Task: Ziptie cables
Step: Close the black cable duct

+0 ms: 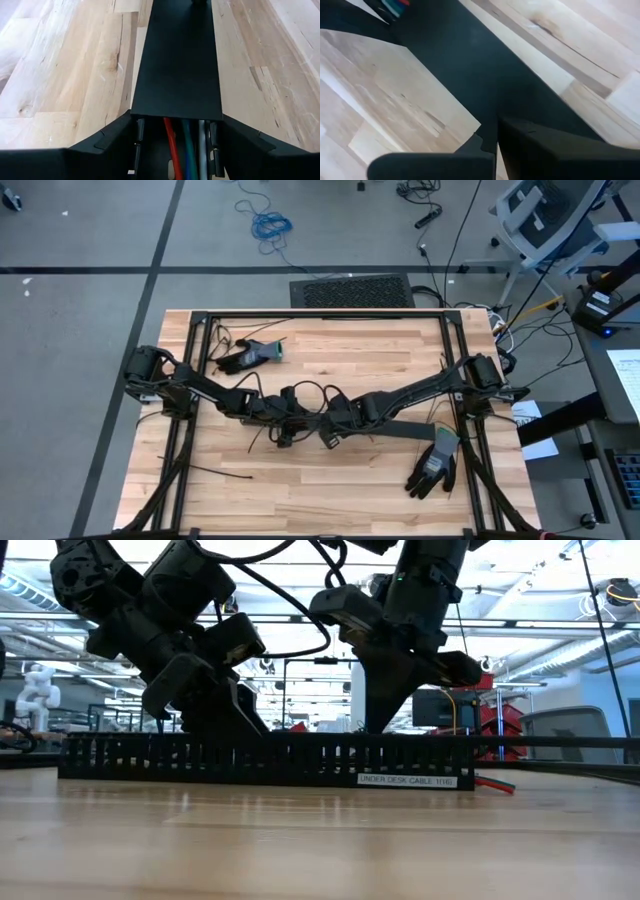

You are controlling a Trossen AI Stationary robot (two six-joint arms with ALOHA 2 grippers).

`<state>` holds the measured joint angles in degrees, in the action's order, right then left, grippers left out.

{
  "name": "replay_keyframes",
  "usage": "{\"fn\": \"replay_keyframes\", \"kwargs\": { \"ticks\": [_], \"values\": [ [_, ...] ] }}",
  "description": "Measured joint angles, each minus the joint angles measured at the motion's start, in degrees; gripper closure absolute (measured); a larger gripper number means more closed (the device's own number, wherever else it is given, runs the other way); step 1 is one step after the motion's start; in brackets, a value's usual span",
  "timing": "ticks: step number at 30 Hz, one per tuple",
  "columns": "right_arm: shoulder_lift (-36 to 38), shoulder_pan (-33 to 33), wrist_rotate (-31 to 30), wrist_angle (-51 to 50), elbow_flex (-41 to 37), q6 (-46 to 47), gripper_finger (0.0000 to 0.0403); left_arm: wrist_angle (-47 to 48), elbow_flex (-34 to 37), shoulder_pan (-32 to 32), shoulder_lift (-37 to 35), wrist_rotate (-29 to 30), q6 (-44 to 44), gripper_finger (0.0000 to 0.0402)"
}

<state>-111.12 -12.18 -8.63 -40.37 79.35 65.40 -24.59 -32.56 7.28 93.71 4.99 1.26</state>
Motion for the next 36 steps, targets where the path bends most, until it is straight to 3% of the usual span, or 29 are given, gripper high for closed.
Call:
{"fn": "replay_keyframes", "kwargs": {
  "ticks": [25,36],
  "values": [
    [1.9,0.1,-1.7,0.0,-0.1,-3.3,0.0403,-1.8,-0.1,-0.1,0.4,-2.9,4.5,0.0151],
    [2.0,0.1,-1.9,-0.1,-0.1,-3.3,0.0403,-1.7,-0.2,0.0,0.4,-3.5,3.7,0.0041]
  ]
}}
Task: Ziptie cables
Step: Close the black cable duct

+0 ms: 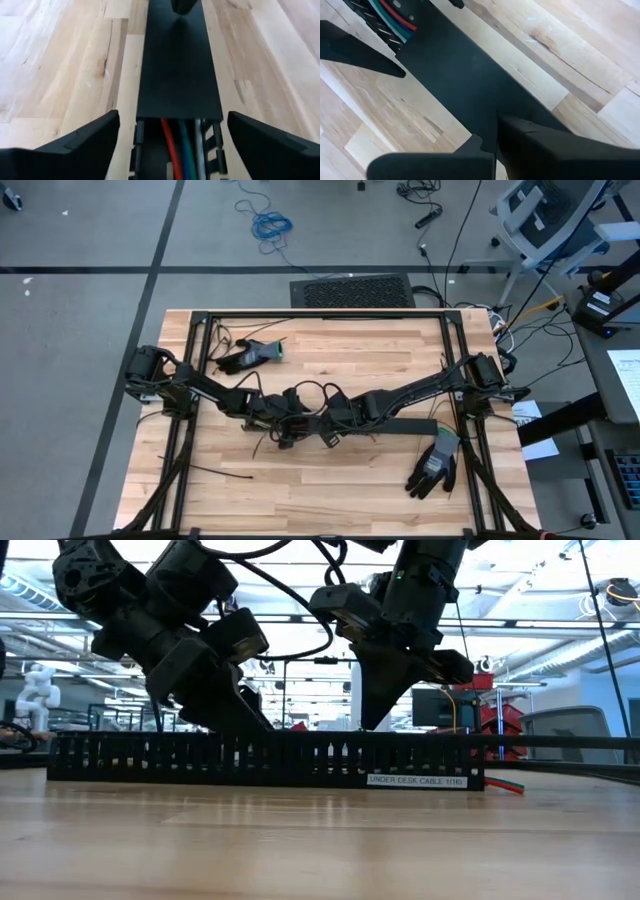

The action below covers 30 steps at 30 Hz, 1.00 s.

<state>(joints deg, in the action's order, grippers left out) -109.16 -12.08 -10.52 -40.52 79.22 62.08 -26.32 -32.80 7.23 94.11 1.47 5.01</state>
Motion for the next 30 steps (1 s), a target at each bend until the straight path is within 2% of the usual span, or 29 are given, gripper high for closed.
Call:
{"fn": "replay_keyframes", "kwargs": {
  "ticks": [5,12,17,22,30],
  "values": [
    [0.0,0.0,0.0,-0.4,0.0,0.0,0.0403,8.8,0.1,0.0,-3.3,0.1,-0.8,0.0021],
    [0.1,0.0,-0.3,-1.5,0.0,-1.7,0.0403,24.5,1.7,1.7,-16.9,0.3,-0.7,0.002],
    [0.1,0.0,-1.4,-1.6,0.0,-3.2,0.0403,33.1,7.3,3.3,-25.4,0.3,6.7,0.002],
    [0.1,0.0,-1.4,-1.6,0.0,-4.5,0.0403,37.4,10.8,4.3,-30.5,0.3,12.5,0.002],
    [0.1,0.0,-1.3,-1.6,0.0,-7.3,0.0403,35.5,10.8,4.4,-30.3,0.8,14.6,0.002]
  ]
}}
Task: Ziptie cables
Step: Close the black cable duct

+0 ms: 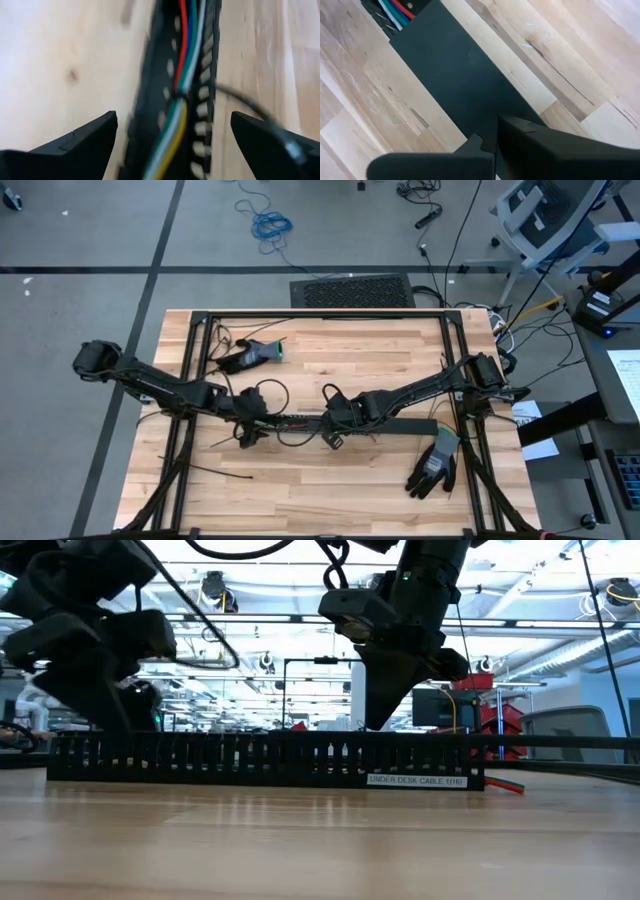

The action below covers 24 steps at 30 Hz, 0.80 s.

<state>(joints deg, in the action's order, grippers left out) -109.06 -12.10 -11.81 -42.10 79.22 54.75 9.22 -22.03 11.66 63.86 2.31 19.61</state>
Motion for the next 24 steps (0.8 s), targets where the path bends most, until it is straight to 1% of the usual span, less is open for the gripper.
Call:
{"fn": "replay_keyframes", "kwargs": {
  "ticks": [3,7,9,11,14,20,24],
  "values": [
    [0.0,0.0,0.2,-0.1,0.0,0.0,0.0403,-4.5,0.0,-0.1,0.6,3.9,-0.6,0.002],
    [0.0,0.0,0.7,-0.1,0.0,0.0,0.0403,-5.3,0.0,-0.4,2.0,4.0,-0.7,0.002],
    [0.0,0.0,0.8,-0.1,0.0,0.0,0.0403,-5.5,0.0,-0.4,3.0,3.4,-0.4,0.002],
    [0.0,0.0,0.9,-0.1,0.0,0.0,0.0403,-6.3,0.0,-0.4,4.1,1.1,-0.5,0.002],
    [0.0,0.0,0.9,-0.1,0.0,0.0,0.0403,-7.5,0.0,-0.2,6.4,-0.4,-0.9,0.002],
    [0.0,0.0,0.9,-0.1,0.0,-0.1,0.0403,-13.5,0.0,-0.3,12.4,-0.5,-5.1,0.002],
    [0.0,0.0,1.3,-0.1,0.0,0.0,0.0403,-15.2,-0.1,-0.4,14.8,-0.3,-5.2,0.0023]
  ]
}}
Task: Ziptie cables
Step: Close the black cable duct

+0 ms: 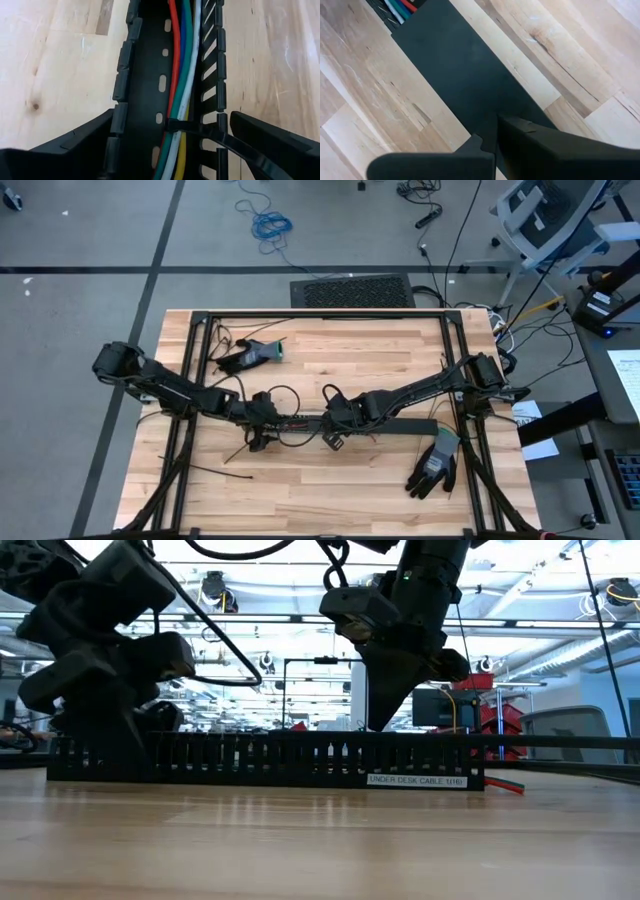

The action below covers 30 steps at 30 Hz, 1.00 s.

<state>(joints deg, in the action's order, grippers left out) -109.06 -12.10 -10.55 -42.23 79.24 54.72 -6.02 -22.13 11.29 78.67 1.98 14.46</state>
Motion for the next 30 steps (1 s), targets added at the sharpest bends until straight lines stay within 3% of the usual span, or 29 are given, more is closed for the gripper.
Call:
{"fn": "replay_keyframes", "kwargs": {
  "ticks": [17,25,30],
  "values": [
    [0.6,-0.6,0.2,0.0,0.0,-1.4,0.0403,0.1,0.0,-0.1,1.1,3.3,-1.4,0.0169],
    [6.4,-1.1,-2.5,-7.5,0.0,-0.2,0.0403,-1.9,0.0,0.0,1.1,3.1,2.1,0.0159],
    [5.8,-0.7,-2.5,-9.7,0.1,5.9,0.0403,-2.7,0.1,0.1,1.2,3.7,1.7,0.0158]
  ]
}}
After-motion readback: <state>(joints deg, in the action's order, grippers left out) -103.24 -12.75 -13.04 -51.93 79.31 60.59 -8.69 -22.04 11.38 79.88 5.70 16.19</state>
